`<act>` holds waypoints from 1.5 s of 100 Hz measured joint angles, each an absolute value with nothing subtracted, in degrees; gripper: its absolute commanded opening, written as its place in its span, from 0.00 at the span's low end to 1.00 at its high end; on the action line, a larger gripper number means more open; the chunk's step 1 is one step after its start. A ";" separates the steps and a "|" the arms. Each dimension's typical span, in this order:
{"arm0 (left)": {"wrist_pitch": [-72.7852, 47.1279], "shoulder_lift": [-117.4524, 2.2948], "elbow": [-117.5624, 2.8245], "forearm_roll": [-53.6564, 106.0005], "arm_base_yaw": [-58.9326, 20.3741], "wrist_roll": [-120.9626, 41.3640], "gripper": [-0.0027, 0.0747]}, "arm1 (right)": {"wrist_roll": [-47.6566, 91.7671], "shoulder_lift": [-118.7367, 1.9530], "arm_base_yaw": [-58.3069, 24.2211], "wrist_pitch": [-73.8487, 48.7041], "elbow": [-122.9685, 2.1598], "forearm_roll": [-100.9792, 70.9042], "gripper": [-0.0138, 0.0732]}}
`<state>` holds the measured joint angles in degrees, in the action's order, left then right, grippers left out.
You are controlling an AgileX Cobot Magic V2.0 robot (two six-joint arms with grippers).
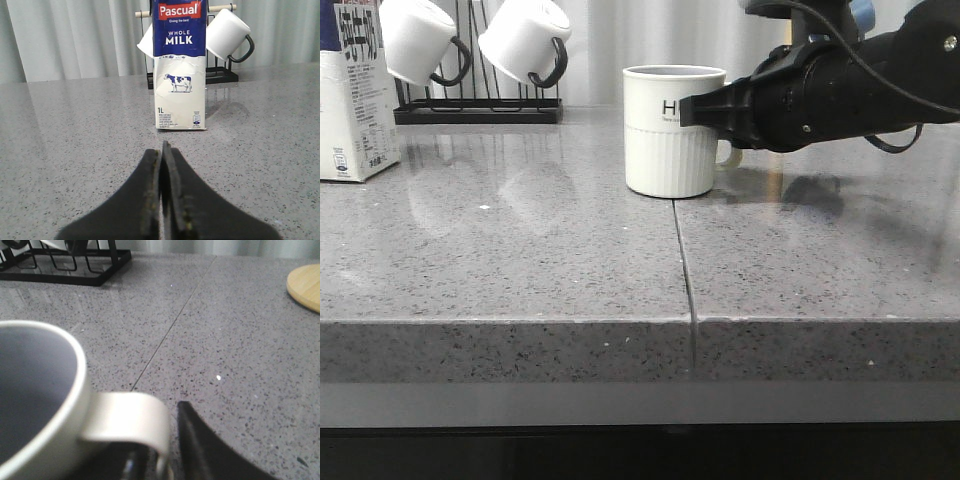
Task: Place milk next to cup
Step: 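Slide the HOME mug with the right gripper toward the table center, release, then withdraw the right gripper away from the mug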
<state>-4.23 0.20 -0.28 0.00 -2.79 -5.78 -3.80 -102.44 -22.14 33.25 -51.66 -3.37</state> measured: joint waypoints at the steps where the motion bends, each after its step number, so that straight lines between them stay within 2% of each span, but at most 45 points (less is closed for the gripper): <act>1: -4.23 0.20 -0.28 0.00 -2.79 -5.78 0.01 | -3.80 -102.44 -22.14 33.24 -51.66 -3.37 0.55; 33: -4.23 0.20 -0.28 0.00 -2.79 -5.78 0.01 | -3.93 -100.87 -22.14 32.11 -50.47 -3.49 0.55; 60: -4.23 0.20 -0.28 0.00 -2.79 -5.78 0.01 | -3.93 -93.55 -22.14 31.71 -42.65 -3.49 0.55; 69: -4.23 0.20 -0.28 0.00 -2.79 -5.78 0.01 | -3.93 -89.54 -22.14 30.63 -39.13 -3.49 0.46; 88: -4.23 0.20 -0.28 0.00 -2.79 -5.78 0.01 | -3.93 -76.54 -22.14 23.67 -32.50 -3.49 0.17; 100: -4.23 0.20 -0.28 0.00 -2.79 -5.78 0.01 | -3.93 -67.71 -22.14 17.44 -29.61 -3.49 0.08; 150: -4.23 0.20 -0.28 0.00 -2.79 -5.78 0.01 | -3.93 -34.94 -22.14 -9.87 -27.69 -3.49 0.08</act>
